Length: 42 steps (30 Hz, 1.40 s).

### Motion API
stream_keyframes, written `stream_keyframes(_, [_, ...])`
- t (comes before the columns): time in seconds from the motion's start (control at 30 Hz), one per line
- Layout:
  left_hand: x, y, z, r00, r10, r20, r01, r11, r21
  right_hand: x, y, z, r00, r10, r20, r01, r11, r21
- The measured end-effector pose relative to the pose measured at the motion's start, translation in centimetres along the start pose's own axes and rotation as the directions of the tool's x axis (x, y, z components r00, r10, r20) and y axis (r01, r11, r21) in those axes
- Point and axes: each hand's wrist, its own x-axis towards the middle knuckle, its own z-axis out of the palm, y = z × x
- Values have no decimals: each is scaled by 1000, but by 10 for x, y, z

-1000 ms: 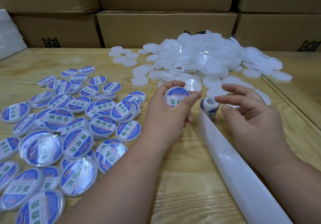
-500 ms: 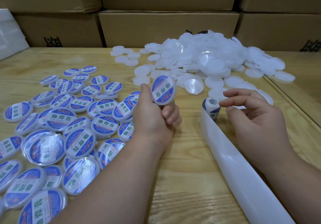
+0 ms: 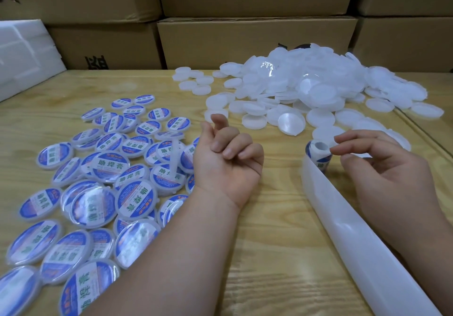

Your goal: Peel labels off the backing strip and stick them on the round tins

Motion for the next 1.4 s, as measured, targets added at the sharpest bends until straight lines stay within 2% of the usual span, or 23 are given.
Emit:
stream_keyframes(0.2, [1,-3,2,997,59,-58,-51,990,134,1,3,3,1000,3,-14,-3,1000,-22])
stream_keyframes(0.3, [1,-9,2,985,146,-94,-108,939,326,3,3,2,999,14,-38,-16,998,-56])
stream_keyframes(0.4, [1,-16,4,967,227,-120,-134,844,520,8,7,-3,996,43,-73,-55,984,-169])
stream_keyframes(0.47, [1,-22,3,942,327,-75,-183,690,700,14,8,-8,992,91,-87,-111,960,-256])
stream_keyframes(0.53, [0,-29,1,907,418,39,-247,455,855,19,9,-10,987,138,-82,-158,922,-353])
stream_keyframes(0.6, [0,-36,-3,899,418,134,-268,279,922,23,12,-11,980,197,-32,-191,873,-449])
stream_keyframes(0.63, [0,-39,-4,905,398,150,-260,238,936,24,13,-11,972,236,3,-203,843,-498])
stream_keyframes(0.77, [2,-41,-5,920,370,128,-218,212,953,25,13,-7,946,309,92,-188,761,-621])
stream_keyframes(0.87, [2,-40,-5,919,371,130,-216,201,956,23,10,-7,956,282,86,-204,843,-499])
stream_keyframes(0.93, [1,-40,-5,918,371,140,-219,181,959,22,12,-8,958,282,60,-219,848,-482])
stream_keyframes(1.03, [0,-41,-5,920,363,150,-224,170,960,23,15,-9,965,253,67,-154,756,-637])
stream_keyframes(1.1, [0,-41,-5,919,363,152,-228,177,957,24,18,-9,971,233,55,-136,727,-673])
stream_keyframes(1.27, [0,-41,-6,920,357,164,-237,173,956,29,24,-14,981,180,-65,-183,774,-606])
stream_keyframes(1.4, [0,-41,-5,922,348,170,-240,169,956,30,24,-16,986,132,-105,-168,823,-543])
